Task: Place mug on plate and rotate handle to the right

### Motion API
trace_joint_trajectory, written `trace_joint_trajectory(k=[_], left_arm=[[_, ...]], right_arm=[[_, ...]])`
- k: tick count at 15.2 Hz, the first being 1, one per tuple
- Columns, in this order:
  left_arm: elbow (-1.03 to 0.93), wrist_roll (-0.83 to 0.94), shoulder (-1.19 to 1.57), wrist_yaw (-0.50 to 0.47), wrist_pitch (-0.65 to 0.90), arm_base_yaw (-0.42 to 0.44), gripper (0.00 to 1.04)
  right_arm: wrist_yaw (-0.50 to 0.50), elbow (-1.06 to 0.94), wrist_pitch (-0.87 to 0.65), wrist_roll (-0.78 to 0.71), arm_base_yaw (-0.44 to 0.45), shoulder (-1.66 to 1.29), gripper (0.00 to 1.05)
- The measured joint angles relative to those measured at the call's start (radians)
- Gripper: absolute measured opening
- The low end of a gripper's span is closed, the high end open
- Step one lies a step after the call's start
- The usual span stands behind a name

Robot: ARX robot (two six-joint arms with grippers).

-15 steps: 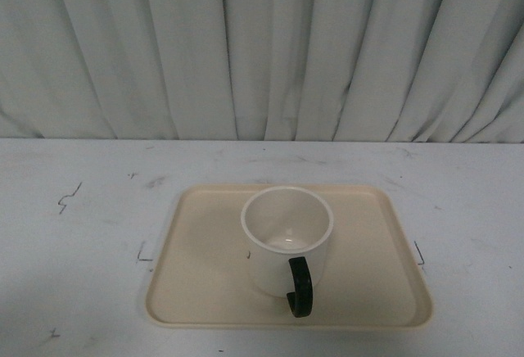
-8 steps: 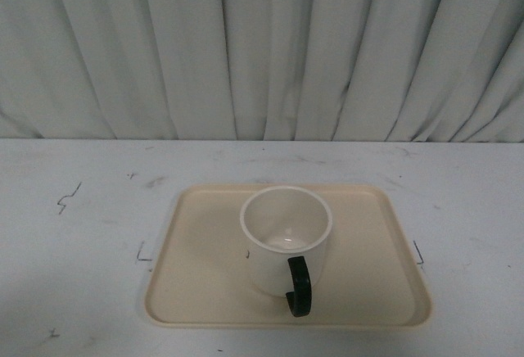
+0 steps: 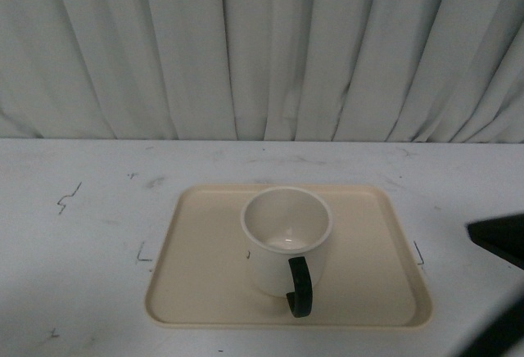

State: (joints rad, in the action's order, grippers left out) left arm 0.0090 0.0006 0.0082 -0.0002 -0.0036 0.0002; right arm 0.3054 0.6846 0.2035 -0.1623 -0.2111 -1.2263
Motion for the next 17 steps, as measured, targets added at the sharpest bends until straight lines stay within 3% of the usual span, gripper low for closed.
trace_joint_trajectory(k=[4, 9, 14, 15, 17], left_arm=[[0.0, 0.0, 0.0, 0.0, 0.0, 0.0, 0.98], [0.0, 0.0, 0.0, 0.0, 0.0, 0.0, 0.98], [0.0, 0.0, 0.0, 0.0, 0.0, 0.0, 0.98], [0.0, 0.0, 0.0, 0.0, 0.0, 0.0, 0.98], [0.0, 0.0, 0.0, 0.0, 0.0, 0.0, 0.98]], right_arm=[[-0.077, 0.323, 0.144, 0.07, -0.093, -0.393, 0.98], [-0.177, 0.598, 0.192, 0.229, -0.184, -0.681, 0.98], [-0.256, 0.679, 0.188, 0.332, -0.234, -0.823, 0.98], [-0.258, 0.662, 0.172, 0.34, -0.236, -0.825, 0.94], [-0.265, 0.645, 0.156, 0.348, -0.234, -0.847, 0.69]])
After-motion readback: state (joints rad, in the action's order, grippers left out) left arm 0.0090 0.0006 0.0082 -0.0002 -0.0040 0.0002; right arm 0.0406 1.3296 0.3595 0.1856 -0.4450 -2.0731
